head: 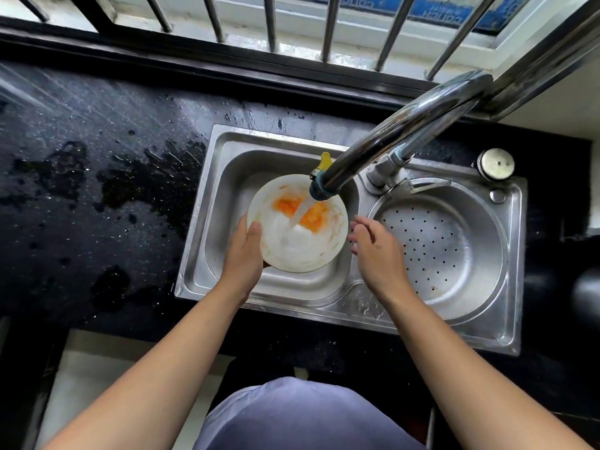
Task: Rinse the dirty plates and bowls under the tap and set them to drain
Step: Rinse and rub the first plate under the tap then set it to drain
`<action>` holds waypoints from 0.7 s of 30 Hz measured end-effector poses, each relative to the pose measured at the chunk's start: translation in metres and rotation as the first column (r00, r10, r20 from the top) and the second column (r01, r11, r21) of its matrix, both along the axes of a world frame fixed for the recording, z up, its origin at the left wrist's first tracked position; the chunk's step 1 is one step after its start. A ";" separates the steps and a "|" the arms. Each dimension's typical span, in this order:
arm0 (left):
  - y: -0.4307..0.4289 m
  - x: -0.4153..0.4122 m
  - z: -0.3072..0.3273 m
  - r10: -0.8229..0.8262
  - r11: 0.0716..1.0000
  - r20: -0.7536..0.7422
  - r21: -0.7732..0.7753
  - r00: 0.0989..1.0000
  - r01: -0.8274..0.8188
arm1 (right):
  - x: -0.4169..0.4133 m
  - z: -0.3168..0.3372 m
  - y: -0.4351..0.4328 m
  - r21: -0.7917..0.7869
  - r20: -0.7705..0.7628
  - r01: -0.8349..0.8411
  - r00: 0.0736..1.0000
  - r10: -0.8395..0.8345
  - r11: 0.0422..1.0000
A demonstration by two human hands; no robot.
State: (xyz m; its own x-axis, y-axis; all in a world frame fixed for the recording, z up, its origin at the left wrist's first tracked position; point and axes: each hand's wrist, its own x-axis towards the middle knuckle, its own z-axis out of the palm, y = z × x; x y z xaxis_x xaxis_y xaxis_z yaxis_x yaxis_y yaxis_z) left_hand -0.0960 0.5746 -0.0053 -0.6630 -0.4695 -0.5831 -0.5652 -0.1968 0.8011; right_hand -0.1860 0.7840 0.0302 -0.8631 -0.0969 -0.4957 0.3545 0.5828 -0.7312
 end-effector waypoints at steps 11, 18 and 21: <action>0.007 0.005 0.001 -0.051 0.997 0.015 -0.053 0.999 0.051 | -0.003 0.009 -0.010 0.162 -0.410 -0.261 0.859 0.306 0.952; 0.012 0.006 0.000 -0.054 0.997 0.018 -0.046 0.998 0.055 | 0.005 0.008 -0.024 0.224 -0.412 -0.417 0.778 0.474 0.881; 0.014 0.007 -0.002 -0.082 0.995 -0.003 -0.048 0.997 0.082 | 0.006 0.003 -0.048 0.255 -0.106 -0.590 0.770 0.629 0.766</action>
